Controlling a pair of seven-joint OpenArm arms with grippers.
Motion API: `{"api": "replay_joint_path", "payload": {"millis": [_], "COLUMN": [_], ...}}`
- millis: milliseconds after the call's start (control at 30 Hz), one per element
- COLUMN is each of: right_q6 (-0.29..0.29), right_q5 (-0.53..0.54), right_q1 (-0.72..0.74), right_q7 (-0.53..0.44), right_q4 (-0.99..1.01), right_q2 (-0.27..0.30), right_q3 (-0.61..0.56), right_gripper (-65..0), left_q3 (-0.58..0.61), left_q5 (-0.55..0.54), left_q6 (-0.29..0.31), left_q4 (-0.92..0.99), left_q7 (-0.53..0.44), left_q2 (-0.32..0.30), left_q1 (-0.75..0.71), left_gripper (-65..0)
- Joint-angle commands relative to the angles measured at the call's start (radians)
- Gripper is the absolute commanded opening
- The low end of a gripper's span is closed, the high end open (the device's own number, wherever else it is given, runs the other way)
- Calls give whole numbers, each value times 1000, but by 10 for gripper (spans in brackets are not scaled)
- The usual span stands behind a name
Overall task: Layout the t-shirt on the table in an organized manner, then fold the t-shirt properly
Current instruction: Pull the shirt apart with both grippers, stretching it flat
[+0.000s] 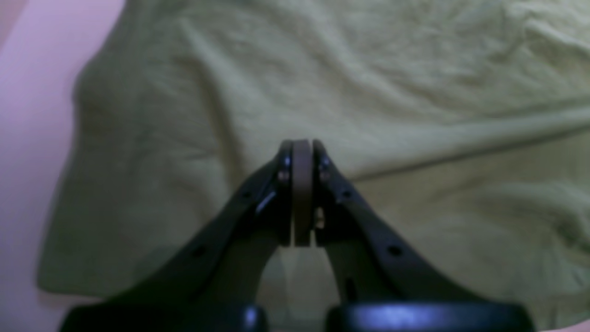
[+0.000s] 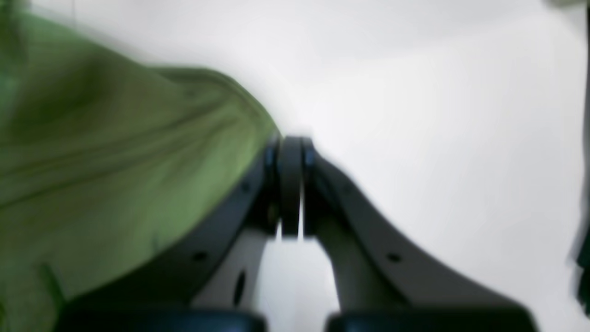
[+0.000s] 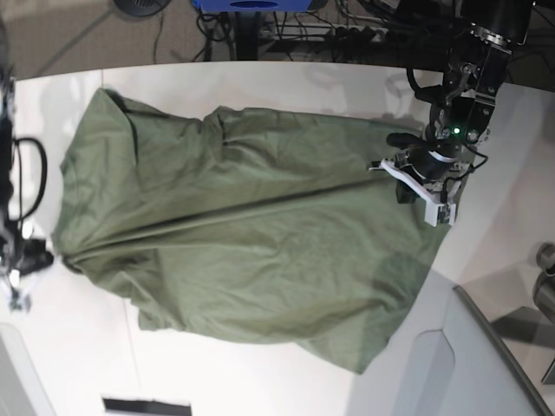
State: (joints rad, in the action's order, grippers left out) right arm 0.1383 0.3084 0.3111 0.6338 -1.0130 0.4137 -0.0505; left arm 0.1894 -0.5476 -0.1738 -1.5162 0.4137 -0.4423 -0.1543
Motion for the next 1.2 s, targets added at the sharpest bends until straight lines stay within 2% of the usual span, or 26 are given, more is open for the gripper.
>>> {"api": "replay_joint_path", "payload": {"millis": [0,100,200,367,533,600,767,1033,1167], "right_q6": [11,8,8,8,8,8,8,10,10], "right_q5": [13,16,16,18,16,16,16,13,11], "right_q1": [-23,-119,-155,-217,-269,-264,-191,-123,-8], "right_q7": [19,199,334,363,354,347,263,136,39], "right_q4": [-128,-353,-421,-422,-413,-363,-135,85,286], "right_q2": [9,-2,-37,-71,-88,-92,-95,-92,-51], "right_q3": [19,45,74,136,136,136,140,131,130], "right_gripper": [-650,-650,-650,-650,-650,-650,-650,-648,-648], "left_q3": [-6,-8,-6,-6,-6,-6,-6,-6,-6], "left_q5": [-1,-1,-1,-1,1,1,1,1,1], "left_q6": [7,7,7,7,7,7,7,7,7], "left_q4": [-16,-1,9,41,52,55,50,53,49], "left_q7": [-28,-28,-26,-26,-26,-26,-26,-26,-26], "left_q2": [-13,-14,-14,-14,-16,-34,-40,-40,-40], "left_q1": [15,20,32,40,40,40,37,31,35], "left_gripper": [-650,-650,-650,-650,-650,-650,-650,-650,-650]}}
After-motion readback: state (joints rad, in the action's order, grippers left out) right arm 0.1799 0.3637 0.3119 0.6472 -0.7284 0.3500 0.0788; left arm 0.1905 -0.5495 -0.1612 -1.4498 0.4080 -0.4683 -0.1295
